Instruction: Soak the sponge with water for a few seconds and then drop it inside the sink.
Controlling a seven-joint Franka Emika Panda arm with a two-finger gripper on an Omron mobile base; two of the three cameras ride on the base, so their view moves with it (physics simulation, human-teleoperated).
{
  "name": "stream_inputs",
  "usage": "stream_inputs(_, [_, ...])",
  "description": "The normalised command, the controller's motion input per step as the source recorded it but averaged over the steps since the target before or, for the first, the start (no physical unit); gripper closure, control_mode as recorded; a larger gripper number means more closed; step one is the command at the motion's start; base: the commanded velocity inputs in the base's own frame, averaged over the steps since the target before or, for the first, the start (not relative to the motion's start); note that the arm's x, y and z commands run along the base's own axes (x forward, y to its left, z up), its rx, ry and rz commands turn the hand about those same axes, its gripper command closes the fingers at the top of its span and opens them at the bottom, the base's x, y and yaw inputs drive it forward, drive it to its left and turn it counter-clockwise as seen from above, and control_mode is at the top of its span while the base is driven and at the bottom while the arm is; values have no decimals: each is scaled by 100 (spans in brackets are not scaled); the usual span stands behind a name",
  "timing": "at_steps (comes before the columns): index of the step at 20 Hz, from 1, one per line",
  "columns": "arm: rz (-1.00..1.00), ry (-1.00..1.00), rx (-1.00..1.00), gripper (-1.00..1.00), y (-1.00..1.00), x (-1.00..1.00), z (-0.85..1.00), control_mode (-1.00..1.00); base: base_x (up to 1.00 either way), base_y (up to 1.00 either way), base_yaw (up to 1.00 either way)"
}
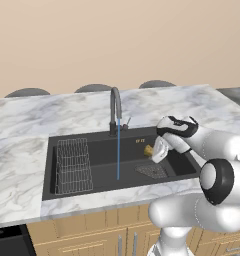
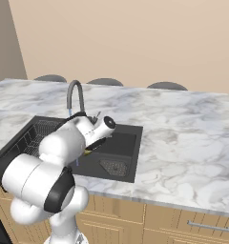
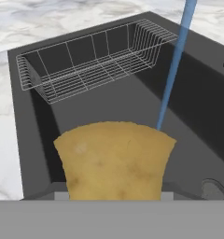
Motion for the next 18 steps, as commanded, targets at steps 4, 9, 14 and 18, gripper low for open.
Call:
stream_inputs(4, [1,-1,0,100,24,0,-10,-100,0,0,0])
stream_inputs(9, [0,0,0,100,20,0,-17,-100,0,0,0])
stream_inputs(14, [0,0,0,100,19,0,-27,-100,0,0,0])
stream_inputs(18, [0,0,0,100,20,0,-20,-100,0,0,0])
